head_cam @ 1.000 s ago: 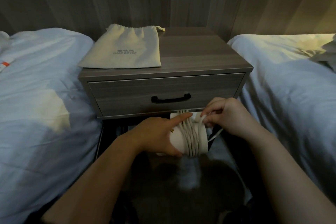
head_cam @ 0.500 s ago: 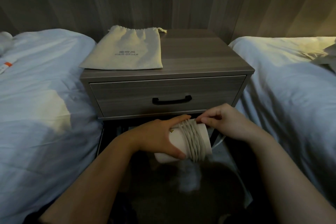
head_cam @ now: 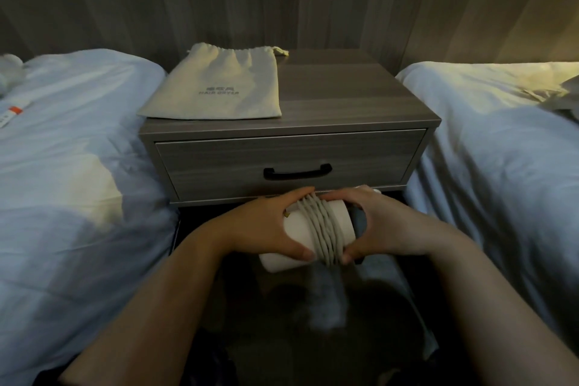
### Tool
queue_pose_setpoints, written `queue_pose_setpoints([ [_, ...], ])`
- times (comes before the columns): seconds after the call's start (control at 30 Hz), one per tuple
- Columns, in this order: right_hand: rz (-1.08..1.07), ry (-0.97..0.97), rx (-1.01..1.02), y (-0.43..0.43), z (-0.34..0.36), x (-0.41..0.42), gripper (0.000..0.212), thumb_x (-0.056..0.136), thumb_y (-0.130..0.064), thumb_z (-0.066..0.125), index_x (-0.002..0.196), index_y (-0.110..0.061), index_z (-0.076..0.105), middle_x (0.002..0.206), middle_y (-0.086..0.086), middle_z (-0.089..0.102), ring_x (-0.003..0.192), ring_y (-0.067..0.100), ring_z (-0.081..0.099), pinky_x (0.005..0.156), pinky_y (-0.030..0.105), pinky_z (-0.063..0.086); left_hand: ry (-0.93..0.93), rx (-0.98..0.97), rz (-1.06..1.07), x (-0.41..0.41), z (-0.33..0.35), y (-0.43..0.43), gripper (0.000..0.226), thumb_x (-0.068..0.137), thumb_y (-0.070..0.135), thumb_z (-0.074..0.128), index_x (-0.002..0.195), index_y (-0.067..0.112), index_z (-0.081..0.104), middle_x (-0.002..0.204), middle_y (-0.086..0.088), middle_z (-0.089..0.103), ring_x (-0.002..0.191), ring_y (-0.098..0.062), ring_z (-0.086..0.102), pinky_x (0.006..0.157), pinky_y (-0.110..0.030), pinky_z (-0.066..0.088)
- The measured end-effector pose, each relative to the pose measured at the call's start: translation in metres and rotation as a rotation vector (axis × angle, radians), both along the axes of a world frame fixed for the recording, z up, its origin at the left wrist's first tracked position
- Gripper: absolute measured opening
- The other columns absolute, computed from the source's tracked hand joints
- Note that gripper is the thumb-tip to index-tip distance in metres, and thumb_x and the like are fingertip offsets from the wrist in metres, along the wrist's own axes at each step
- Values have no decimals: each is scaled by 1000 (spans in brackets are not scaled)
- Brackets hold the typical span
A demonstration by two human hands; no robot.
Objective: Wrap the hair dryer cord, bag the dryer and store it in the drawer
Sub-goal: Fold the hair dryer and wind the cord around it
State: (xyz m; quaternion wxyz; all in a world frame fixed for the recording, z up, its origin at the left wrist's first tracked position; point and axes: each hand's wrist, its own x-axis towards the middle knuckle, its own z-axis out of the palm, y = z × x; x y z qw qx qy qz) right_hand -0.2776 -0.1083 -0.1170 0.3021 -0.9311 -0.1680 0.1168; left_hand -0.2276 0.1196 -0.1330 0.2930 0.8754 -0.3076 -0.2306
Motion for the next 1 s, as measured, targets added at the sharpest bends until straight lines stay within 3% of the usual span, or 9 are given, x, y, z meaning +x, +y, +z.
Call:
queue_pose_setpoints([
  [0.1, 4, -20, -171, 2, -6, 0, 89, 52, -46, 82, 130, -51, 38, 119, -21, 43, 118, 7, 30, 103, 34, 33, -80, 100, -12, -2, -6, -3, 110, 58, 63, 74, 144, 47, 6, 146, 11, 40, 126, -11, 44, 105, -34, 39],
  [0.27, 70, -15, -125, -3, -18, 12, 91, 59, -78, 56, 138, -36, 42, 151, -16, 32, 140, 11, 21, 116, 48, 18, -188, 192, -9, -3, -13, -7, 113, 56, 71, 69, 143, 49, -2, 137, 3, 49, 115, -16, 52, 99, -37, 44],
  [0.37, -8, 25, 3, -1, -20, 16, 65, 75, -50, 67, 134, -29, 49, 152, -9, 34, 142, 10, 22, 119, 45, 17, -317, 244, -25, -4, -17, -10, 114, 61, 69, 67, 145, 43, -6, 131, -1, 55, 109, -19, 56, 94, -34, 46],
  [0.43, -86, 14, -42, 1, -19, 16, 75, 72, -37, 75, 138, -30, 41, 153, -6, 30, 143, 12, 19, 120, 46, 9, -468, 271, -52, -5, -17, -11, 114, 65, 68, 65, 146, 38, -9, 132, -2, 55, 111, -21, 56, 95, -31, 44],
  [0.57, -121, 93, -266, 2, -21, 13, 115, 62, -52, 77, 149, -28, 5, 155, -1, 22, 144, 21, 14, 116, 48, -4, -685, 270, -174, -9, -22, -17, 112, 70, 62, 65, 148, 31, -9, 134, -1, 51, 113, -20, 54, 93, -30, 42],
  [0.63, -111, 64, -304, 0, -25, 15, 112, 56, -58, 77, 146, -34, 14, 148, -2, 32, 139, 21, 25, 117, 47, 9, -718, 263, -203, -8, -24, -19, 112, 69, 62, 65, 147, 32, -10, 132, -3, 52, 111, -21, 55, 92, -33, 43],
  [0.77, -95, 110, -124, -2, -23, 18, 81, 51, -51, 82, 121, -45, 41, 114, -21, 49, 109, 2, 46, 99, 28, 40, -793, 226, -243, -6, -25, -18, 108, 69, 64, 63, 147, 35, -6, 120, -5, 58, 102, -22, 57, 90, -34, 45],
  [0.9, -169, 117, -76, -6, -16, 18, 50, 55, -45, 82, 95, -36, 53, 95, -18, 60, 86, 2, 58, 74, 21, 47, -823, 218, -268, -8, -22, -18, 105, 71, 59, 64, 144, 39, -10, 116, -7, 57, 101, -23, 54, 88, -35, 42],
  [1.0, -202, 98, 15, -8, -6, 11, 34, 65, -32, 81, 85, -37, 55, 84, -18, 60, 76, -3, 56, 60, 13, 40, -841, 204, -284, -8, -18, -19, 106, 71, 54, 65, 140, 43, -14, 117, -8, 56, 101, -24, 53, 86, -35, 42],
])
